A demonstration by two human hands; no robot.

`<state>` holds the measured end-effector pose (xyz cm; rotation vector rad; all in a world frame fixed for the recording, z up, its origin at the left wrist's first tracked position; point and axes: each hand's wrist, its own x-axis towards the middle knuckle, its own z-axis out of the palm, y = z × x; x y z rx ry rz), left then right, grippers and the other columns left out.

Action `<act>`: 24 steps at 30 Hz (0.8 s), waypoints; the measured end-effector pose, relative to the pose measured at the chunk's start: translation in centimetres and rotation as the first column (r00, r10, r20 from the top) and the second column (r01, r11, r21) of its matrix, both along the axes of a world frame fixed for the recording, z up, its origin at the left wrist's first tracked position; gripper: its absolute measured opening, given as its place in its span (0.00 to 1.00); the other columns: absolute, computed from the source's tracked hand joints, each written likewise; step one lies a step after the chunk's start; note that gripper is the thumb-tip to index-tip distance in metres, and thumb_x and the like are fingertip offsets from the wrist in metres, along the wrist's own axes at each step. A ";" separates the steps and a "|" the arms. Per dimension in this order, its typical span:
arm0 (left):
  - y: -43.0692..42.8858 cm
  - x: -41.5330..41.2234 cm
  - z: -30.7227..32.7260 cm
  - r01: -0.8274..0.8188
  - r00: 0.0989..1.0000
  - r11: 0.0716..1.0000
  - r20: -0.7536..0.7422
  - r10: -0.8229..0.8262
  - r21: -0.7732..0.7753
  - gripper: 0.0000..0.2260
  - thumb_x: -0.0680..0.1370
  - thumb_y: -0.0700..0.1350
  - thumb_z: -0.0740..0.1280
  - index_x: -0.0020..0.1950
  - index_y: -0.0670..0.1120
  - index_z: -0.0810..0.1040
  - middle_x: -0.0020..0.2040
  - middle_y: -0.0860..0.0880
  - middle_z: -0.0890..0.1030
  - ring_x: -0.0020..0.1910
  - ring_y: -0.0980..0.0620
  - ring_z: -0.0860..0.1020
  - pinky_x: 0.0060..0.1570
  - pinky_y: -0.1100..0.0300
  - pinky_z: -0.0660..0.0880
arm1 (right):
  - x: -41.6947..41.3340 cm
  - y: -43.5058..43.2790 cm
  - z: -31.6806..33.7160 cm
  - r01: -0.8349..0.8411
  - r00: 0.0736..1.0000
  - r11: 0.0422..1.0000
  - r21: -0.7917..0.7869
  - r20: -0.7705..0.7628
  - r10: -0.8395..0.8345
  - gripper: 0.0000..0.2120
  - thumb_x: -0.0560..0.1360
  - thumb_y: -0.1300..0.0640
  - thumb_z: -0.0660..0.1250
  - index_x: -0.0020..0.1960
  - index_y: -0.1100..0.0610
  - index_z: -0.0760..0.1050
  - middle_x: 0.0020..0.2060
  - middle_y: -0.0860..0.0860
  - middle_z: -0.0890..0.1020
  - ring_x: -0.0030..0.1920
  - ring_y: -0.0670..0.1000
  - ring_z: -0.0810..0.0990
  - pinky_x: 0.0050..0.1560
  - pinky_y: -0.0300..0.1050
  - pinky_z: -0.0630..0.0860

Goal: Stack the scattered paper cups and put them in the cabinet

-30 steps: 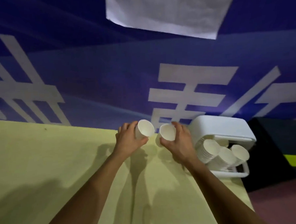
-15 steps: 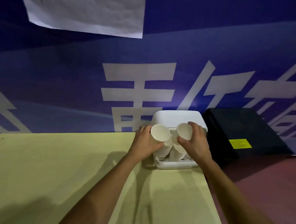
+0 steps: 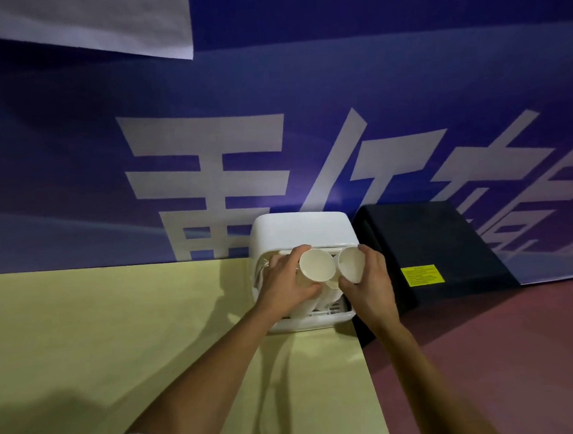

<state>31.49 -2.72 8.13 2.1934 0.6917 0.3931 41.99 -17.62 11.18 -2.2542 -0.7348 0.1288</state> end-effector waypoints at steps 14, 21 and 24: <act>-1.1 1.3 -4.5 -0.052 0.971 0.939 -0.201 0.127 0.341 0.36 0.68 0.67 0.70 0.72 0.55 0.67 0.67 0.52 0.69 0.69 0.49 0.61 0.69 0.52 0.61 | 2.9 -0.6 -5.5 -0.088 0.996 0.994 -0.061 0.001 0.089 0.36 0.70 0.58 0.75 0.74 0.53 0.64 0.70 0.50 0.65 0.66 0.57 0.74 0.56 0.52 0.78; -0.2 0.4 -4.7 0.020 0.972 0.938 -0.226 0.062 0.345 0.32 0.69 0.63 0.71 0.71 0.56 0.69 0.68 0.54 0.68 0.71 0.51 0.60 0.65 0.53 0.61 | 2.5 -0.3 -6.4 -0.037 0.999 0.991 -0.129 0.001 0.037 0.35 0.73 0.50 0.74 0.75 0.53 0.62 0.71 0.52 0.64 0.67 0.57 0.71 0.57 0.54 0.79; -0.1 -0.3 -4.9 0.022 0.979 0.934 -0.197 0.052 0.356 0.30 0.69 0.62 0.72 0.70 0.55 0.72 0.66 0.55 0.70 0.70 0.52 0.62 0.62 0.53 0.63 | 2.3 -0.4 -6.6 -0.020 1.000 0.990 -0.136 0.018 0.023 0.35 0.73 0.47 0.73 0.74 0.53 0.62 0.70 0.53 0.65 0.66 0.56 0.71 0.57 0.54 0.79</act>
